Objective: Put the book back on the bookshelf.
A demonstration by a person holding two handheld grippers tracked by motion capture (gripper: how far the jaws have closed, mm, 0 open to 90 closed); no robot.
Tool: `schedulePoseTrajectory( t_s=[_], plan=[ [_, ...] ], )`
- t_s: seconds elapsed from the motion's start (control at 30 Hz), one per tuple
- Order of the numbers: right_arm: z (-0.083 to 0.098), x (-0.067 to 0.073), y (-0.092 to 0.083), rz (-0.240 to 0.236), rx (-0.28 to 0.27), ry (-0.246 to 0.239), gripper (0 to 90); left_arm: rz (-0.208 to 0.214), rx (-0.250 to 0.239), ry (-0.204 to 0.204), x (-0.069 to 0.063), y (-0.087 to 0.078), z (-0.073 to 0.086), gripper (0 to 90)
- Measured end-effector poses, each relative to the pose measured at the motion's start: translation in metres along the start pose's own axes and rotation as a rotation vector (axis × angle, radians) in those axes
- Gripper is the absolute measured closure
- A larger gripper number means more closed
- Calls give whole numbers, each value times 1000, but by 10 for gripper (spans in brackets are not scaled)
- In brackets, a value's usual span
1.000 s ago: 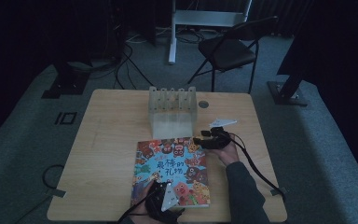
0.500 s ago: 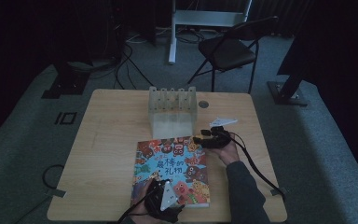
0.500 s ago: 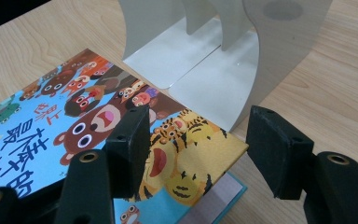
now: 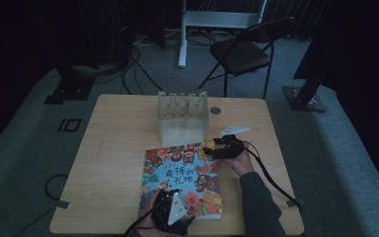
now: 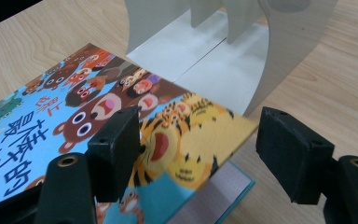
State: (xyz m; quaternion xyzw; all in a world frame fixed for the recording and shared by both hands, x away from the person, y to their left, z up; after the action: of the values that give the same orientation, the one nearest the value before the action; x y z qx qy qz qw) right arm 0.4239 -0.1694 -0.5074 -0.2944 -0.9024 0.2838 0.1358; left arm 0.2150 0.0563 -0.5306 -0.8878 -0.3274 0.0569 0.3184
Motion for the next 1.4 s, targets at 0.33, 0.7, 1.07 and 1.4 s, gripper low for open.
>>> schedulePoseTrajectory(
  t_s=[0.33, 0.7, 1.07, 1.4],
  plan=[
    [3, 20, -8, -51, 52, 24, 252, -17, -14, 15, 0, -4, -1, 60],
    [6, 44, -18, -127, 56, 69, 227, -14, -33, 13, 1, -9, -3, 71],
    [7, 50, -15, -177, 53, 94, 233, -3, -48, 10, -1, -11, -4, 93],
    [7, 55, -8, -218, 93, 88, 297, 7, -44, 0, 0, -10, -3, 94]
  ],
)
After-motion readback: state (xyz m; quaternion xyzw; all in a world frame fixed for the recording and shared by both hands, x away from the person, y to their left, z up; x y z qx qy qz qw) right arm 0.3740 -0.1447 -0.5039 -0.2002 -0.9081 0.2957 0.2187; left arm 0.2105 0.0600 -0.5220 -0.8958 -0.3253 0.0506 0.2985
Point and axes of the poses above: each handheld gripper's, and its own axes: y roughly forward along the jaws, z roughly out of its underside, x roughly to its left, the point moved 2 cm from there along y, roughly forward along the jaws, and after that the axes turned 8 degrees about -y, right-handed, at the moved point
